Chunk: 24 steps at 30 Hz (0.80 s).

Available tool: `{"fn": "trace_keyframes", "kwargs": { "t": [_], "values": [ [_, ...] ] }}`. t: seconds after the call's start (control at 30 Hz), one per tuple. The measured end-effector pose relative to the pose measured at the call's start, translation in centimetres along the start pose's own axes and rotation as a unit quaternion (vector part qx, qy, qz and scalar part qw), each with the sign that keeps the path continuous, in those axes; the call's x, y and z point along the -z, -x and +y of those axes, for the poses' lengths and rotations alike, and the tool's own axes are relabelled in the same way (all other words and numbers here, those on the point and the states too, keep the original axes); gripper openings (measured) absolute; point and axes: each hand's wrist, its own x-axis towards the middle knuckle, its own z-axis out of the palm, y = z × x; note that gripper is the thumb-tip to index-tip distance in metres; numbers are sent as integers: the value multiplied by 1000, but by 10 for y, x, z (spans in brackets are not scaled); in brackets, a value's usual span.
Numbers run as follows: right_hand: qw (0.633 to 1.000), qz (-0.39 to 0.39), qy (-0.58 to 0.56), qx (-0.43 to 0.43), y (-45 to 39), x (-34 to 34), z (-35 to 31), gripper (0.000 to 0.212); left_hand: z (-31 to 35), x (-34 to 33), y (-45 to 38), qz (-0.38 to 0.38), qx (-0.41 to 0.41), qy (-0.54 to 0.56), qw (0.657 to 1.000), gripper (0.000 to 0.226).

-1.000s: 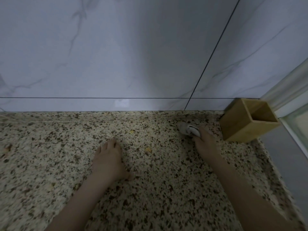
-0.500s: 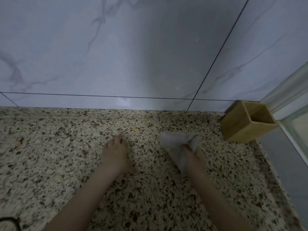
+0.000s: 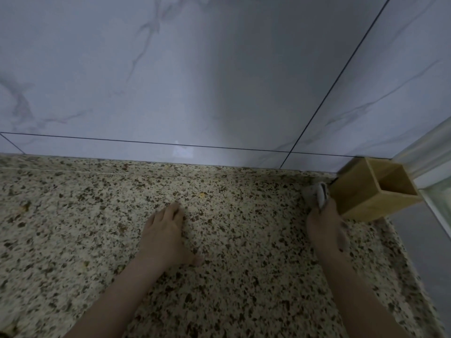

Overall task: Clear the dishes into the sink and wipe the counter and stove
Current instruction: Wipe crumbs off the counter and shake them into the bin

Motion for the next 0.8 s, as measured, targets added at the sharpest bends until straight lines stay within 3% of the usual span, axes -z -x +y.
{"fn": "trace_keyframes", "kwargs": {
  "t": [0.1, 0.2, 0.33, 0.47, 0.8],
  "values": [
    [998, -14, -54, -17, -14, -17, -7, 15, -1, -2, -1, 5, -1, 4, 1000, 132],
    [997, -30, -71, -21, -19, -29, -15, 10, -1, -3, -2, 12, 0, -3, 1000, 131],
    [999, -33, -40, 8, -14, -37, -17, 35, -1, -5, -3, 19, -1, 3, 1000, 130],
    [991, -99, -72, 44, 4, -47, -31, 15, -1, -4, -2, 20, -1, 6, 1000, 129],
    [955, -222, -169, 103, 41, -72, -64, 28, -4, -2, 0, 17, -9, 20, 1000, 129]
  ]
}}
